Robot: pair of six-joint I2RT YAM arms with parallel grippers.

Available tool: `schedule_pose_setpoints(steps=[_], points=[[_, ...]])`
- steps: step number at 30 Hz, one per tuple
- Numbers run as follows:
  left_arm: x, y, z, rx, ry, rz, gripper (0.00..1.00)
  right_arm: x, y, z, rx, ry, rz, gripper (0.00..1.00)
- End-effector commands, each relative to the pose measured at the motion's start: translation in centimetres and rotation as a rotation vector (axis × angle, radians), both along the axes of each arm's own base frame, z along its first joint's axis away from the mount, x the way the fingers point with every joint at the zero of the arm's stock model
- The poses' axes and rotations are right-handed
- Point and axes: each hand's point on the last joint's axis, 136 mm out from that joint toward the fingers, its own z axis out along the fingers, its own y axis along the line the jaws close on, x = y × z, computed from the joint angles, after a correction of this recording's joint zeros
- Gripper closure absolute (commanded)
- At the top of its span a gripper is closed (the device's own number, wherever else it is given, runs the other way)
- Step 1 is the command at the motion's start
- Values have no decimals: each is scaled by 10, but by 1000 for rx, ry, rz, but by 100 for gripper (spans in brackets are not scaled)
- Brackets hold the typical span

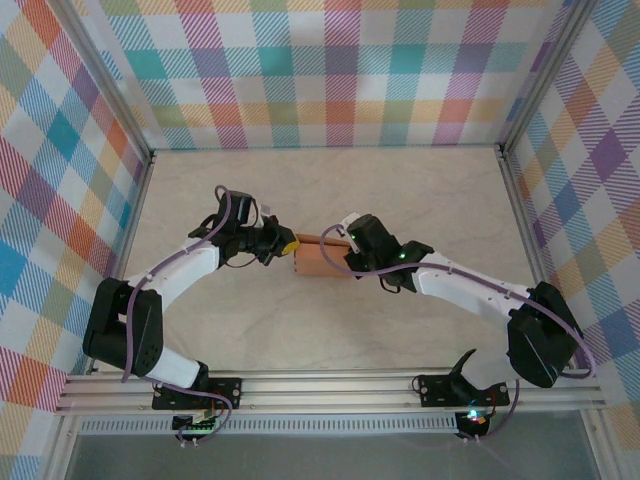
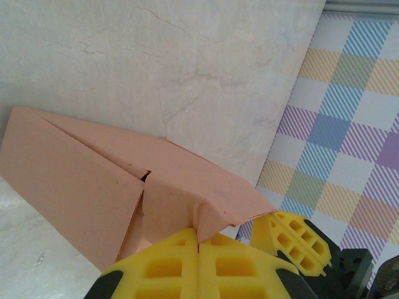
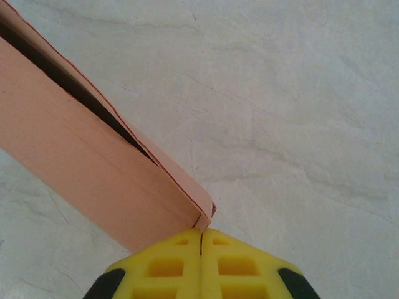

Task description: Fold the paper box

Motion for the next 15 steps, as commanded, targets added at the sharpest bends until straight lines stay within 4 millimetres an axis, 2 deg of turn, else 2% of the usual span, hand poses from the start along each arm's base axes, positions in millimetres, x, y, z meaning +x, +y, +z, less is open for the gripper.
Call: schedule_pose_setpoints(steps=[1,9,14,15], points=[[1,-3,4,-35,-11,-12,100,-7,14,-2,42,59,31,100],[3,-5,14,-53,-9,-12,100,-2,16,-2,41,85,-8,100],[-6,3,4,51,-30,-68,100,-1,14,-4,42,89,-23,100],[-12,6,-4,72,-7,-79,100,-1,13,-5,42,92,-29,100]])
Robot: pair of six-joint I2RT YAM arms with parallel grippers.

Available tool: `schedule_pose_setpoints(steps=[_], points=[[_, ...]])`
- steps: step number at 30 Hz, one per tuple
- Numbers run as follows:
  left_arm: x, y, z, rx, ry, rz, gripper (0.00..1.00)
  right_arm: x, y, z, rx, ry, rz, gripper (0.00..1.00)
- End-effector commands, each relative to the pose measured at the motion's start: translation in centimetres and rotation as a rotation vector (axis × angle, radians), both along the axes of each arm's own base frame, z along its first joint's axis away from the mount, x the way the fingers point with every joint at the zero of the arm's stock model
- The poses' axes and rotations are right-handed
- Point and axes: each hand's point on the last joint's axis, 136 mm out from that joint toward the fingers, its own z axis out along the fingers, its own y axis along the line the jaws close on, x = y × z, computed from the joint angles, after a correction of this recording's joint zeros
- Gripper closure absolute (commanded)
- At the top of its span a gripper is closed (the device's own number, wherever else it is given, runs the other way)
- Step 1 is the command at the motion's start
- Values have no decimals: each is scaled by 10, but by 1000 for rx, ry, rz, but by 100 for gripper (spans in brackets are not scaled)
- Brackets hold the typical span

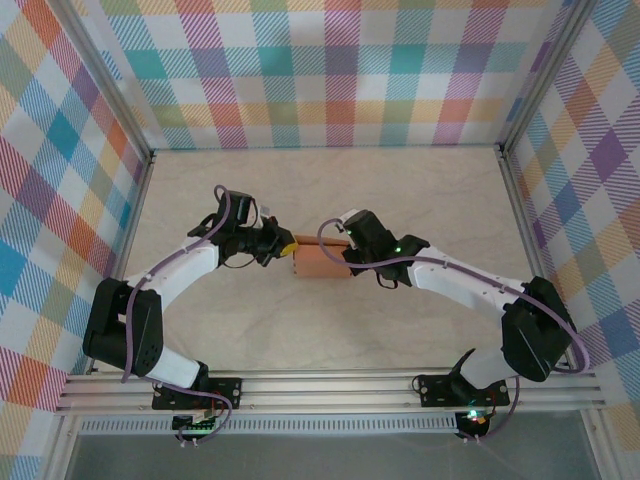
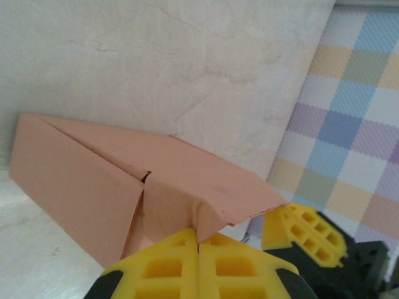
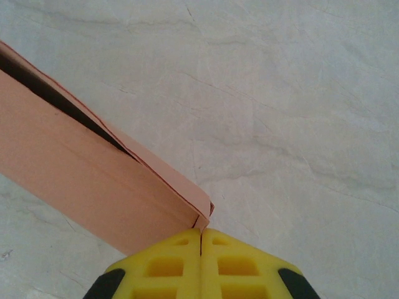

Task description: Fold the paper box

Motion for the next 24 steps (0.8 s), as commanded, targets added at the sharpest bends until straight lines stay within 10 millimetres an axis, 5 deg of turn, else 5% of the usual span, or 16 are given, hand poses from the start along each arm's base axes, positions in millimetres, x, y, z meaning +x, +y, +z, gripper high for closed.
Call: schedule_pose_setpoints(steps=[1,24], points=[[-10,2,-1,38,-14,-68,100,-6,10,-5,33,51,14,100],[-30,18,-19,231,-108,-279,100,3,6,-7,65,67,-74,100]])
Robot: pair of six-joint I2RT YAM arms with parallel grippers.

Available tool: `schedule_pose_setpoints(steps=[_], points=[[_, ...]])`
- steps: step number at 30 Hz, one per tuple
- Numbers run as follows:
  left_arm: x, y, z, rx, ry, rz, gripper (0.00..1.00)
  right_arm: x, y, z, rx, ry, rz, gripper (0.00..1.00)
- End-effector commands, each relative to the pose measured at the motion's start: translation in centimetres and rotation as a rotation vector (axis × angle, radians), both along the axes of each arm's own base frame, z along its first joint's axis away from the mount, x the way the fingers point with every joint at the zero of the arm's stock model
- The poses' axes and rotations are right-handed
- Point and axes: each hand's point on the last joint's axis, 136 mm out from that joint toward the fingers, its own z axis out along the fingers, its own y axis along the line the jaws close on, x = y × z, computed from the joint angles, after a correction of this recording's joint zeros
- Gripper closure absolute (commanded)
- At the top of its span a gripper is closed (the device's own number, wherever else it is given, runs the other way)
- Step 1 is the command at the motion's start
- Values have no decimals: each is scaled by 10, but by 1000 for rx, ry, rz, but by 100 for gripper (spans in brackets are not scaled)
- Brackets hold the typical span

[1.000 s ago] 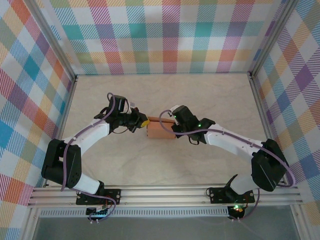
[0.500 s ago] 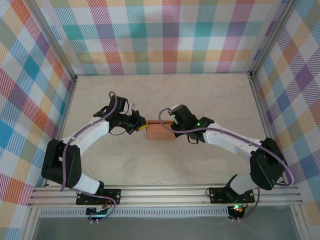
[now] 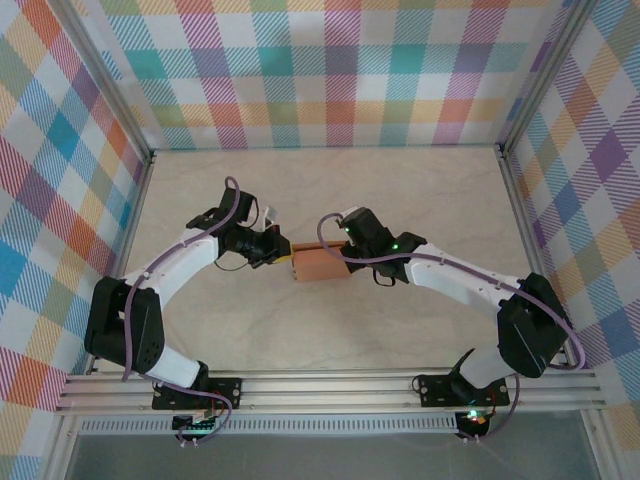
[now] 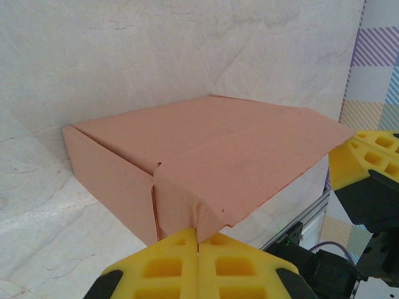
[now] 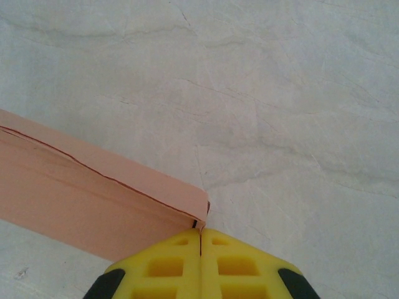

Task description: Fold the paper box

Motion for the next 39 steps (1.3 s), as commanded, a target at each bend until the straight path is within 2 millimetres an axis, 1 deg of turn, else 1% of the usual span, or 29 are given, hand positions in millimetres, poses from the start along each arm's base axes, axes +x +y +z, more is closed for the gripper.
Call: schedule_pose_setpoints(steps=[1,11,16,22,24,26,27,31,34,35,39], points=[[-8,8,-13,45,13,-9,100,-3,3,-8,20,42,-12,100],[-15,12,-27,59,11,-2,100,-6,0,-19,82,46,-65,100],[-18,16,-33,77,4,1,100,-8,0,-22,127,37,-76,100],[-25,20,-47,97,27,5,100,-12,-1,-35,157,16,-72,100],[-27,21,-48,99,31,6,100,-12,-2,-37,159,20,-73,100],[-27,22,-45,100,23,13,100,-12,-1,-34,166,12,-68,100],[-26,23,-41,102,11,15,98,-11,-1,-33,163,8,-66,100],[-24,27,-27,127,-20,27,71,-9,-2,-32,143,-6,-63,100],[-25,27,-18,125,-30,16,60,-8,-2,-32,134,-9,-61,100],[-26,27,-15,121,-34,11,58,-7,-2,-31,134,-11,-62,100],[-36,21,1,70,-70,-47,44,-6,-3,-31,126,-13,-61,100]])
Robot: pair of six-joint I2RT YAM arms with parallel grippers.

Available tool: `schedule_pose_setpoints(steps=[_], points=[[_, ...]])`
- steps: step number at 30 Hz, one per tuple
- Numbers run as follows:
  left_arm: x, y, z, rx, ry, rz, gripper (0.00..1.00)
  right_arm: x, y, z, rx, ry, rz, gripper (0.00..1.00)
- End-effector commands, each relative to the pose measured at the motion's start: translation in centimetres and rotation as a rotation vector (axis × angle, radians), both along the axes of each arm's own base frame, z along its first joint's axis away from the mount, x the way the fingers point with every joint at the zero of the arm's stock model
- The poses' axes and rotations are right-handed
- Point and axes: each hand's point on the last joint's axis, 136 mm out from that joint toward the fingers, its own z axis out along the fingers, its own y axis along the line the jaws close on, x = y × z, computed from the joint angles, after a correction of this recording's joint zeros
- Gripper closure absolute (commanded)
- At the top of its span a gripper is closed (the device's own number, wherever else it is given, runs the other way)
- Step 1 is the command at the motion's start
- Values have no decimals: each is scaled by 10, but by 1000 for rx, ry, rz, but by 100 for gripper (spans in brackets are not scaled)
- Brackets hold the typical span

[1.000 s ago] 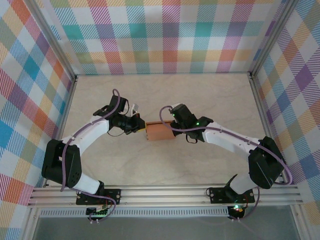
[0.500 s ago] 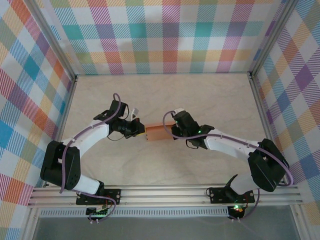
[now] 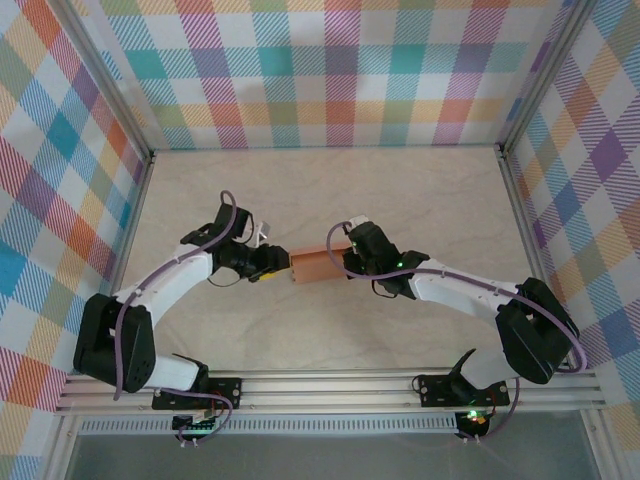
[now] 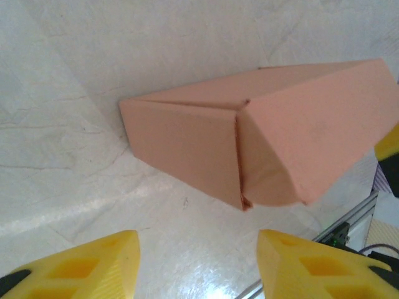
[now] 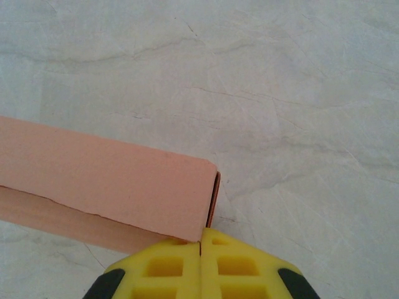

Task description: Fold the paper box

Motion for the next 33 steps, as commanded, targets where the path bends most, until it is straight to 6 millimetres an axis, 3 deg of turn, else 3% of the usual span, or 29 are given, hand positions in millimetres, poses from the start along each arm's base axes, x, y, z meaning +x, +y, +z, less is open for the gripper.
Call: schedule_pose_setpoints(steps=[1,6,8,9,13,16,27,33], points=[[-11,-4,26,-45,-52,-64,41,-4,-5,-10,-41,26,4,100],[-5,-13,55,-153,-133,-34,21,-4,-4,-7,-38,26,5,100],[10,-7,54,-143,-107,86,11,-5,-5,-7,-36,27,5,100],[18,-3,48,-130,-71,153,11,-5,-5,-8,-35,28,5,100],[38,-12,35,-217,18,281,19,-6,-6,-7,-32,29,4,100],[43,-14,28,-226,36,303,27,-6,-6,-5,-33,27,5,100],[32,-10,-5,-190,139,332,52,-7,-4,-3,-28,29,12,100],[18,-4,-30,-152,183,338,58,-5,-2,-3,-24,31,13,100]])
